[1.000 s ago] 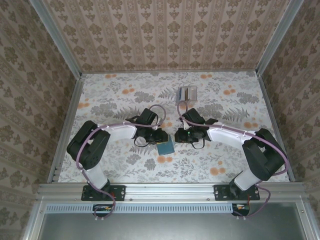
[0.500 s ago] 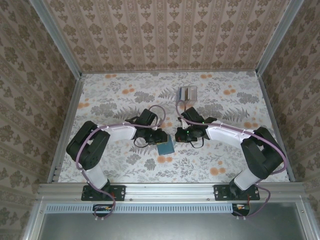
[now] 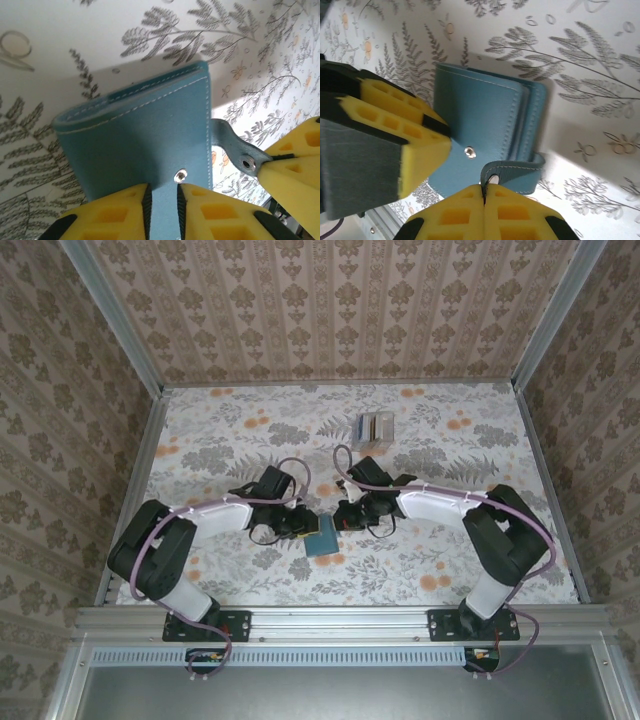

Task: Put the credit cards into the card holder

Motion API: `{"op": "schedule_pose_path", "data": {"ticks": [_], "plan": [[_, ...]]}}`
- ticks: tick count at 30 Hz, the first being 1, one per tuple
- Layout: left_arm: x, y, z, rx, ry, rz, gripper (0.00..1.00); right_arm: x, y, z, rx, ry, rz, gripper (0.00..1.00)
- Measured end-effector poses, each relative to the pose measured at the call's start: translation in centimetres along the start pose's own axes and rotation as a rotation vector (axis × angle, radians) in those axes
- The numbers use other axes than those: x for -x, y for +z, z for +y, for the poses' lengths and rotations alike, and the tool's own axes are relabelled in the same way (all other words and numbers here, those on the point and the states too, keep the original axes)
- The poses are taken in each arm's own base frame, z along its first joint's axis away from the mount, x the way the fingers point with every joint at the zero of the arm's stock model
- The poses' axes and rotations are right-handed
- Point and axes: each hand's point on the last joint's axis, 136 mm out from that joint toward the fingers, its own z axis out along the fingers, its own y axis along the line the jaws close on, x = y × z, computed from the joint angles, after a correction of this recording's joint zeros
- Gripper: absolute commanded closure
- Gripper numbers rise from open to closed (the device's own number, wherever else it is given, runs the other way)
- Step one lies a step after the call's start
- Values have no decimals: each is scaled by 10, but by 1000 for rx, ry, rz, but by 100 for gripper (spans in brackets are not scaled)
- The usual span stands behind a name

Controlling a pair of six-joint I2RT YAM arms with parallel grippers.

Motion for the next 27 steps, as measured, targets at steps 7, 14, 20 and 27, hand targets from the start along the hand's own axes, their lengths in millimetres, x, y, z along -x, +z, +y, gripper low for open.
{"op": "schedule_pose_path", "data": {"ticks": [7, 14, 20, 27], "plan": [[-2, -4, 8, 9, -10, -7, 84, 0, 6, 9, 33, -14, 32, 100], [-1, -2, 8, 0, -5, -12, 86, -6, 21, 14, 42, -19, 92, 100], [0, 0, 8, -14, -6, -21, 86, -11, 25, 11, 22, -17, 121, 100], [0, 1, 8, -29, -7, -26, 85, -13, 33, 12, 12, -11, 148, 100]]}}
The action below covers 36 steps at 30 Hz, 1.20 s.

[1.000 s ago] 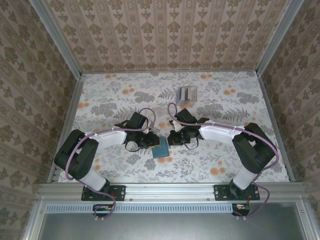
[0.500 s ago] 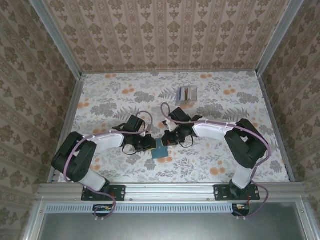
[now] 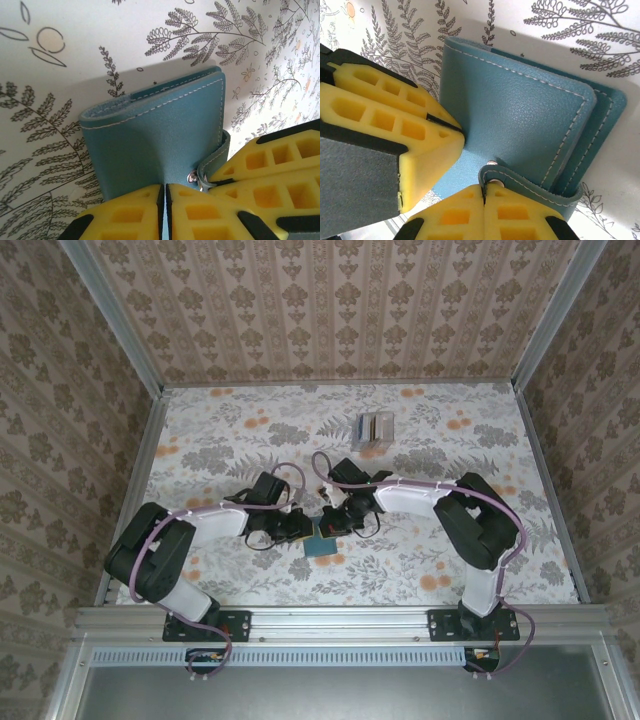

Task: Put the credit cards into the card holder

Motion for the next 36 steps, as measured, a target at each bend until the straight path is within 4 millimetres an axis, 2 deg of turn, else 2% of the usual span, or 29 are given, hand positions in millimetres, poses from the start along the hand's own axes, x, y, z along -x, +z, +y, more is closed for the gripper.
{"op": "schedule_pose_path", "data": {"ticks": [36], "plan": [[2, 1, -1, -38, -6, -11, 85, 11, -6, -5, -85, 29, -63, 100]]}}
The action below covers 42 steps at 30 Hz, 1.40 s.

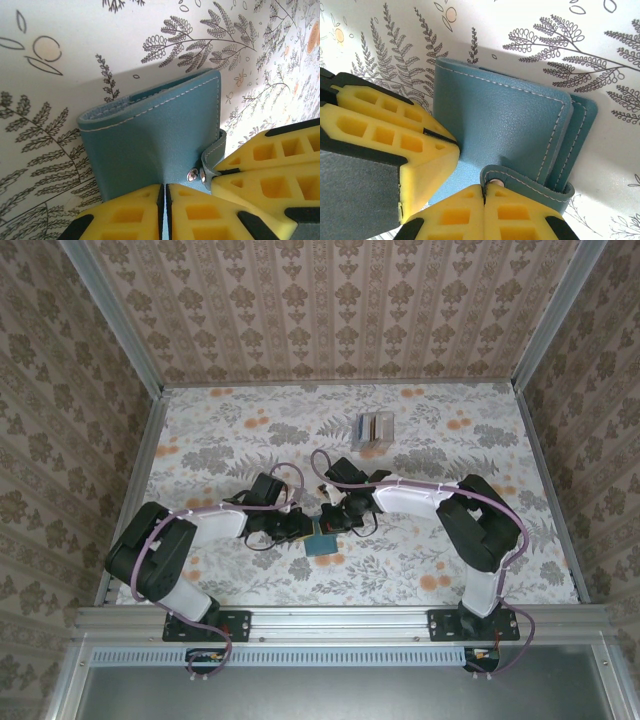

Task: Put the credit cards into the card holder

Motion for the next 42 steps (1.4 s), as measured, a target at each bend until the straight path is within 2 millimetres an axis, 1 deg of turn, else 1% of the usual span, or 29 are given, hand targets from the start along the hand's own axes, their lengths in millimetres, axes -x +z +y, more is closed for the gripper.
{"op": "schedule_pose_path", "data": {"ticks": [6, 22, 31, 39, 40, 42], "plan": [[0, 0, 1, -1, -2, -2, 86, 0, 4, 2, -1, 1, 9, 100], [0, 0, 1, -4, -4, -4, 86, -2, 7, 4, 2, 0, 28, 100], [0, 0, 1, -5, -4, -5, 86, -2, 12, 3, -47, 6, 55, 100], [0, 0, 2, -15, -20, -14, 86, -2, 17, 2, -57, 34, 72, 100], [0, -1, 1, -17, -19, -18, 86, -1, 16, 3, -52, 33, 65, 98], [1, -2, 1, -18, -18, -26, 86, -1, 14, 4, -42, 30, 45, 87]]}}
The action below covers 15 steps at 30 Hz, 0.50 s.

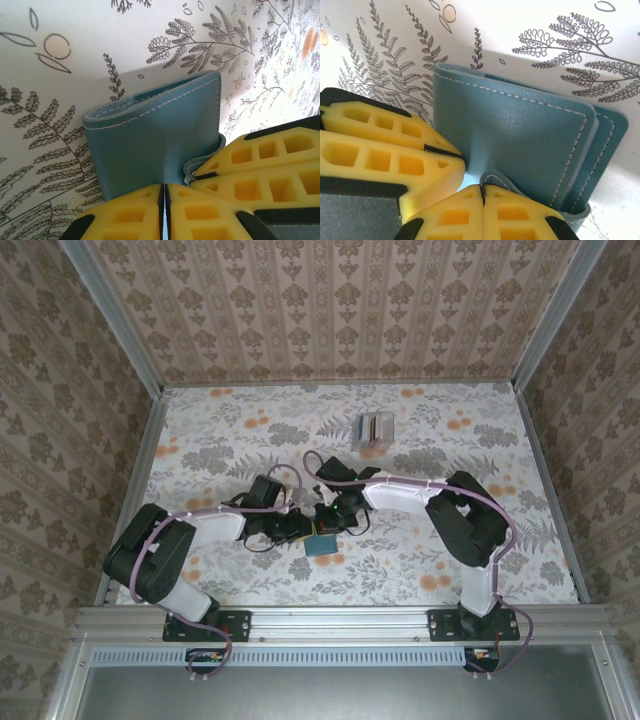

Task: Put the credit cards into the card holder

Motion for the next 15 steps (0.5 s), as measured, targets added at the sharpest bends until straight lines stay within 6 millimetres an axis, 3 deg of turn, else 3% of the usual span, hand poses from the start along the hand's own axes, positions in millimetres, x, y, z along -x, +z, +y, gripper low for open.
{"op": "schedule_pose_path", "data": {"ticks": [3, 6, 8, 12, 15], "plan": [[5, -8, 0, 9, -6, -25, 86, -1, -2, 1, 12, -7, -44, 70], [26, -29, -9, 19, 0, -92, 83, 1, -14, 5, 30, -36, -123, 69], [52, -54, -28, 11, 44, -185, 75, 4, -28, 4, 30, -50, -188, 68], [96, -116, -67, 2, 164, -400, 54, 22, -77, 14, 25, -126, -384, 64], [115, -159, -75, 50, 224, -545, 49, 42, -140, 24, -8, -214, -622, 55]]}}
